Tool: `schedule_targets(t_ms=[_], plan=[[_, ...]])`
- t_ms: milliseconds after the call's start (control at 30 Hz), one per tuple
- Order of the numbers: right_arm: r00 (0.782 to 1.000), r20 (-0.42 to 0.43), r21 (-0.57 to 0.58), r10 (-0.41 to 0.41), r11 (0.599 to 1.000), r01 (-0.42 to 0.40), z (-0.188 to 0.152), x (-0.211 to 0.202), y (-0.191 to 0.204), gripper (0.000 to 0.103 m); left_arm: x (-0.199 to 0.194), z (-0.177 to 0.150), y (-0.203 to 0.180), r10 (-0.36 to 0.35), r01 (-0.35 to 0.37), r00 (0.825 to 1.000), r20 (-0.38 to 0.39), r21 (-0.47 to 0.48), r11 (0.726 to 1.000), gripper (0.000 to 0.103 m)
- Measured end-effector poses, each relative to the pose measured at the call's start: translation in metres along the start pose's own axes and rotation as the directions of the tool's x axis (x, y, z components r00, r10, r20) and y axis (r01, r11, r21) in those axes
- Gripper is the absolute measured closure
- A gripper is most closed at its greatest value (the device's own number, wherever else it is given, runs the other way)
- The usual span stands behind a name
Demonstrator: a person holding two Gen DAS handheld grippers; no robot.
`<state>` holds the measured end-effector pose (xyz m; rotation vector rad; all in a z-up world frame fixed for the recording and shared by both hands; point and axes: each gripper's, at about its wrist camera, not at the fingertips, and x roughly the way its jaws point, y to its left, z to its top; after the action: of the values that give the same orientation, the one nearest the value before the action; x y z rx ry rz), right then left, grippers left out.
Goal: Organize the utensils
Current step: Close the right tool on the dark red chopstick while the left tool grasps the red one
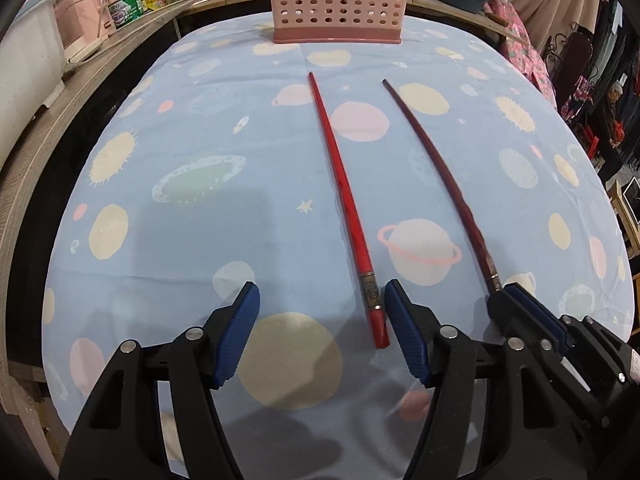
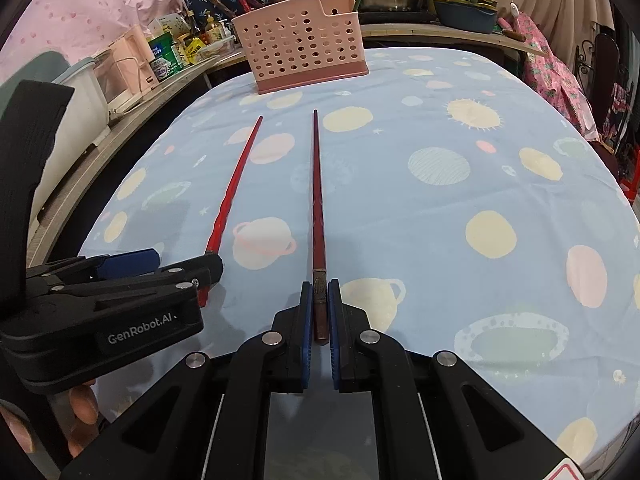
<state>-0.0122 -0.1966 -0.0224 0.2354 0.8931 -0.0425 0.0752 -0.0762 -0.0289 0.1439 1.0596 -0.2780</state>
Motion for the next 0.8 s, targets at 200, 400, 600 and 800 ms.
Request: schedule_targets(t_ms=[200, 400, 600, 800], plan=[[1.000, 0.002, 0.000, 0.002, 1.000, -0.002, 0.000, 0.000, 0.000, 0.096, -0.001, 0.000, 0.003, 0.006, -0.006, 1.000, 0.000, -0.002, 1.000, 0.055], [1.000, 0.001, -0.001, 0.000, 1.000, 0.000, 0.000, 0.000, 0.000, 0.096, -0.003, 0.001, 0.007, -0.003, 0.003, 1.000, -0.009, -0.015, 1.000, 0.081], [1.000, -0.003, -0.001, 0.005, 1.000, -0.005, 0.000, 0.000, 0.000, 0.096, -0.004, 0.003, 0.010, -0.037, 0.036, 0.999, -0.029, -0.022, 0.999, 0.096], [1.000, -0.007, -0.003, 0.010, 1.000, -0.010, 0.001, -0.001, 0.002, 0.096, -0.005, 0.002, 0.013, -0.049, 0.047, 0.998, -0.036, -0.030, 0.998, 0.096]])
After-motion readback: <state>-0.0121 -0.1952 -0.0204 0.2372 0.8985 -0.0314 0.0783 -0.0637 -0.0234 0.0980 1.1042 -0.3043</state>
